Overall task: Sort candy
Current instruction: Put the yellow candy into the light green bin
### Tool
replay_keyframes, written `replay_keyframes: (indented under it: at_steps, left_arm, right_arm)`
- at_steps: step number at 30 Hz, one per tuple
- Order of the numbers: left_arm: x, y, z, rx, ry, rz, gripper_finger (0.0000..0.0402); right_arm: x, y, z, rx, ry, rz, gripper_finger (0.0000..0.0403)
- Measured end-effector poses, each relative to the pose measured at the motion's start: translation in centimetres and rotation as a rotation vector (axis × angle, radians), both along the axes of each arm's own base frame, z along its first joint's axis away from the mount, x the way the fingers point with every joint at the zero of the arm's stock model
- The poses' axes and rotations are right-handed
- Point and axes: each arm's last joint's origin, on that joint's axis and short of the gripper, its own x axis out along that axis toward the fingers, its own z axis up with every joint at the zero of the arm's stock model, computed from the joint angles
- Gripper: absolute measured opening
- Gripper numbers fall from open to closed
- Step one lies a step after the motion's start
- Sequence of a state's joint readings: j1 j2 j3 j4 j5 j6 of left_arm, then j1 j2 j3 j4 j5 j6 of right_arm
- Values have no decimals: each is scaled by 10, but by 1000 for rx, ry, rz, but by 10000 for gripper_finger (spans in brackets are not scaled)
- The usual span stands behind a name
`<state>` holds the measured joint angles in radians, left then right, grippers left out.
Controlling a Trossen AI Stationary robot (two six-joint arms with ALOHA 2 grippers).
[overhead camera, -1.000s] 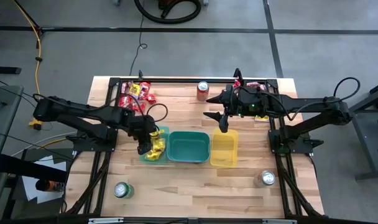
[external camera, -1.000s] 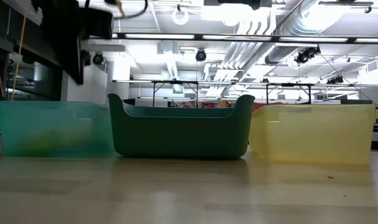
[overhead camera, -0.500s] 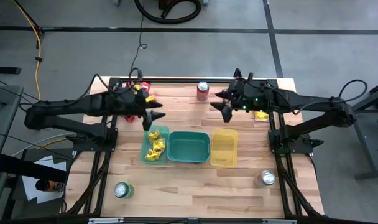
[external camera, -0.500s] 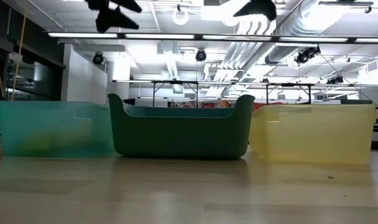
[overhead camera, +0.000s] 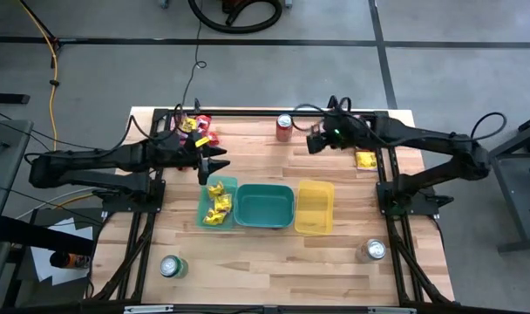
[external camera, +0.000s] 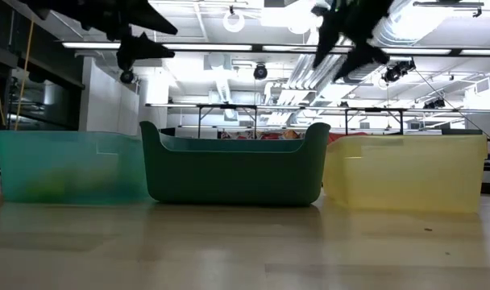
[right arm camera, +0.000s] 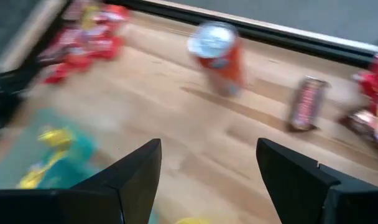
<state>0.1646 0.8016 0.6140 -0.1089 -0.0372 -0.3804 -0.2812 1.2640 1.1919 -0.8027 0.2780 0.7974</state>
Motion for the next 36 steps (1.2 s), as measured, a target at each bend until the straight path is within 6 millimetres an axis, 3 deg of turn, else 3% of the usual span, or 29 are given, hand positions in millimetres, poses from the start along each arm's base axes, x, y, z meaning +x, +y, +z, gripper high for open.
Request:
replay_keyframes:
  at_steps: [5,10,15,22,31,36]
  left_arm:
    - [-5,-1,8,65,-34,-17,227]
    - [-10,-2,12,76,-52,-18,227]
    - [-11,-2,13,78,-59,-18,227]
    - [-11,-1,13,84,-58,2,227]
    - [-12,1,13,100,-53,73,227]
    - [-12,1,13,97,-54,89,227]
  right_arm:
    - [-19,-37,-30,111,302,-172,259]
    - [-48,-53,-65,257,625,-286,259]
    - [-73,-54,-113,432,640,-323,259]
    - [-93,-55,-163,469,582,-378,259]
    - [-109,-62,-180,367,628,-441,255]
    - [-115,-59,-191,369,629,-412,191]
